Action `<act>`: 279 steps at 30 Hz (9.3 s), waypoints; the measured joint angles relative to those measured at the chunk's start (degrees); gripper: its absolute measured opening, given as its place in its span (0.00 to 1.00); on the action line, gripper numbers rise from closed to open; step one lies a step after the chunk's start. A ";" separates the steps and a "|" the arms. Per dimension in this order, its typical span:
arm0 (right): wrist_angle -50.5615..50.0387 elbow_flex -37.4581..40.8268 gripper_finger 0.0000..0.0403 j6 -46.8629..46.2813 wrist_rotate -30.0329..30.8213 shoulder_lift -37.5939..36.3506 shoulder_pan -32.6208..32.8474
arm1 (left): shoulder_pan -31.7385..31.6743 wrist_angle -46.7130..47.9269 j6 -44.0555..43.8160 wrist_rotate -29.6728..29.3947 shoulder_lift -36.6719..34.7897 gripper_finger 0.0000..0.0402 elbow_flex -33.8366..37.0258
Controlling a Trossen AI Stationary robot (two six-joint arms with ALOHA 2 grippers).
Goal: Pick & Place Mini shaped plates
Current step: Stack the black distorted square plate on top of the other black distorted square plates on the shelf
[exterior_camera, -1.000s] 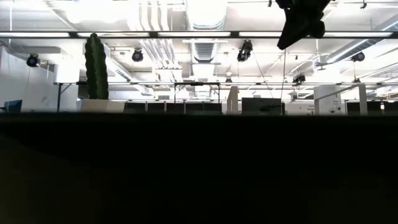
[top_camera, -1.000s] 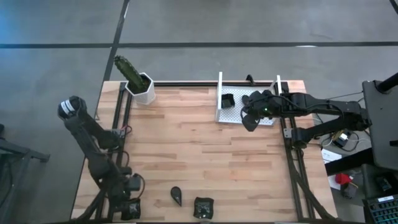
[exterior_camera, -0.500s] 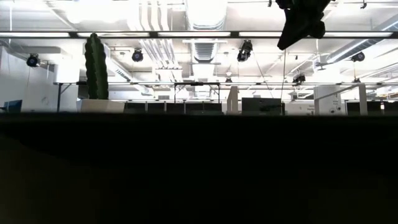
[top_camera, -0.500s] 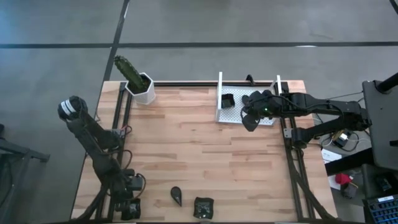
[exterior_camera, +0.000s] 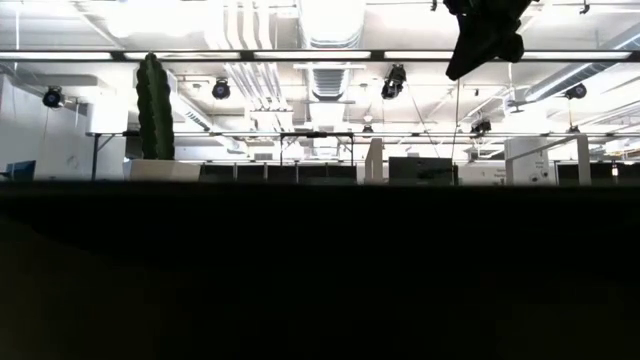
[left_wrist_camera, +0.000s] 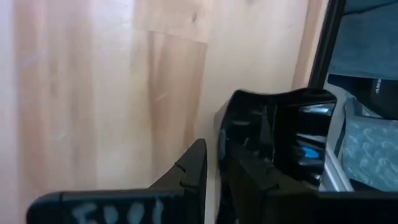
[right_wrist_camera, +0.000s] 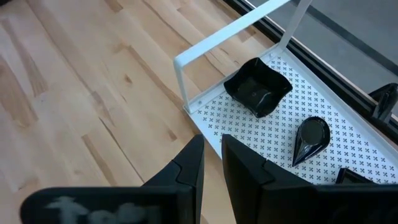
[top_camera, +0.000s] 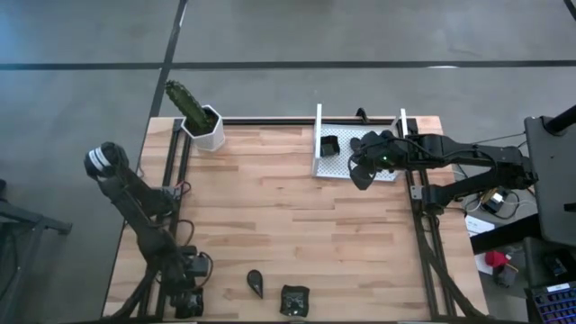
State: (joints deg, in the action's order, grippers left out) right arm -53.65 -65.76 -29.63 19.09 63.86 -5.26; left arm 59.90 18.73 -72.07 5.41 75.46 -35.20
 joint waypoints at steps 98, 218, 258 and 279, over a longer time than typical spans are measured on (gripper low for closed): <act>0.13 0.00 0.13 1.29 0.00 -0.04 -0.02 | -70.29 31.52 65.84 15.04 47.83 0.14 -69.74; 9.85 4.45 0.02 -17.10 -14.99 14.67 -28.79 | -56.02 35.29 58.40 -33.14 -0.50 0.14 -57.33; 19.15 -0.50 0.17 -17.14 -17.79 34.86 -30.91 | -56.02 35.29 58.61 -33.14 -0.50 0.14 -57.33; 17.79 -0.44 0.24 -14.91 -17.62 20.79 -29.08 | -56.00 35.31 58.86 -33.14 -0.50 0.14 -57.33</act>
State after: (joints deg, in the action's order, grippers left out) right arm -35.86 -66.19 -44.54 1.47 84.65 -34.34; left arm 3.90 54.04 -13.21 -27.73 74.96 -92.53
